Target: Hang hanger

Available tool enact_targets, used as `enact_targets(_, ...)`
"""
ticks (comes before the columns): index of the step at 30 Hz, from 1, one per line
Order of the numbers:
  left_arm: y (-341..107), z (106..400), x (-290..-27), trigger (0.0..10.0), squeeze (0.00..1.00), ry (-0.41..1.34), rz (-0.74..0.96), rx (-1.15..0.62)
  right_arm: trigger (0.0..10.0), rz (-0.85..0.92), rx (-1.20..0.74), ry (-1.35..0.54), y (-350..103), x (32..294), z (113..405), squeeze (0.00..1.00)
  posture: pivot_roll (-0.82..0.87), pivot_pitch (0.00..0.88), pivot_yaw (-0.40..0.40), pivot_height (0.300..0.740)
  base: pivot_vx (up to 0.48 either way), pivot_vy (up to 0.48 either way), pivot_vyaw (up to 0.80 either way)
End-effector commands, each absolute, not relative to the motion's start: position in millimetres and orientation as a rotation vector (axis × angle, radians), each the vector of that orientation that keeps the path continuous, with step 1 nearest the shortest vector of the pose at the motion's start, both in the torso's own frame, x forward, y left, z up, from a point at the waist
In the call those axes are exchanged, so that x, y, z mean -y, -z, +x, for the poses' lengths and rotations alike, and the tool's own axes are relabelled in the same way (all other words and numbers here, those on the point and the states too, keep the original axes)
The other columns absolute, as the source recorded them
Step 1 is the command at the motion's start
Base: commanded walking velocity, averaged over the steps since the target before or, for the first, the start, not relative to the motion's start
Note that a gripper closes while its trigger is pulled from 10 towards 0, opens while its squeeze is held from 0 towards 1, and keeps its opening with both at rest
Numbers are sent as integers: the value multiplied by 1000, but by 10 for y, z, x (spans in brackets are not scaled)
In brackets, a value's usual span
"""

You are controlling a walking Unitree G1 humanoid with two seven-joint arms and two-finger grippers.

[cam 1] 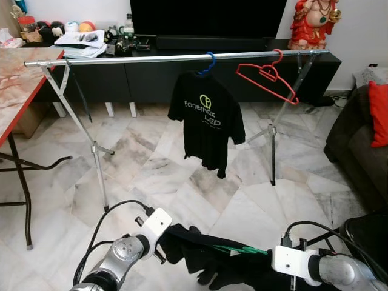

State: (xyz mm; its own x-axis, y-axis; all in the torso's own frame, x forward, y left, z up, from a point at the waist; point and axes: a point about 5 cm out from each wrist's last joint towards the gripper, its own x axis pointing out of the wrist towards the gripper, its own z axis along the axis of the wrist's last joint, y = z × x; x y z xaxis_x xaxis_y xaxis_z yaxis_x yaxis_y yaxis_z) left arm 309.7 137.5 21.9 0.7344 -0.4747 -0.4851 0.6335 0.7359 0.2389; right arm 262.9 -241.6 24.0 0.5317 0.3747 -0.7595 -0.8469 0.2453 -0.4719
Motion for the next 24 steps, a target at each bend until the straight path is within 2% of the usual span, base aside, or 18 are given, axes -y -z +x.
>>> enact_targets(1,-310,3160,-1419,0,0,662,414,-410,0,-1019,-599,-823,-186,2454,2641,0,-48,107,-20,740,0,0,0)
enact_targets(9,-433,3207,-1353,0,0,756,381,-382,0,-991,-604,-778,-99,2349,2659,0,-33,100,-19,740,0,0,0)
enact_targets(11,-551,3214,-1297,0,0,867,341,-372,0,-863,-565,-735,-79,2183,2715,0,-27,95,-18,740,0,0,0)
enact_targets(14,-600,3201,-1270,0,0,919,333,-369,0,-801,-547,-723,-85,2114,2742,0,-25,93,-17,740,0,0,0)
enact_targets(20,-775,3031,-1080,0,0,1172,271,-364,0,-688,-518,-694,-107,1981,2826,0,-19,84,-17,740,0,0,0)
enact_targets(21,-811,2953,-1031,980,0,1244,259,-380,0,-656,-509,-680,-123,1954,2854,0,-16,80,-16,740,0,0,0)
enact_targets(22,-811,2953,-1031,980,0,1244,259,-380,0,-656,-509,-680,-123,1954,2854,0,-16,80,-16,740,0,0,0)
enact_targets(24,-822,2897,-1008,4627,0,1291,270,-395,0,-633,-504,-669,-135,1939,2874,0,-16,80,-16,740,0,0,0)
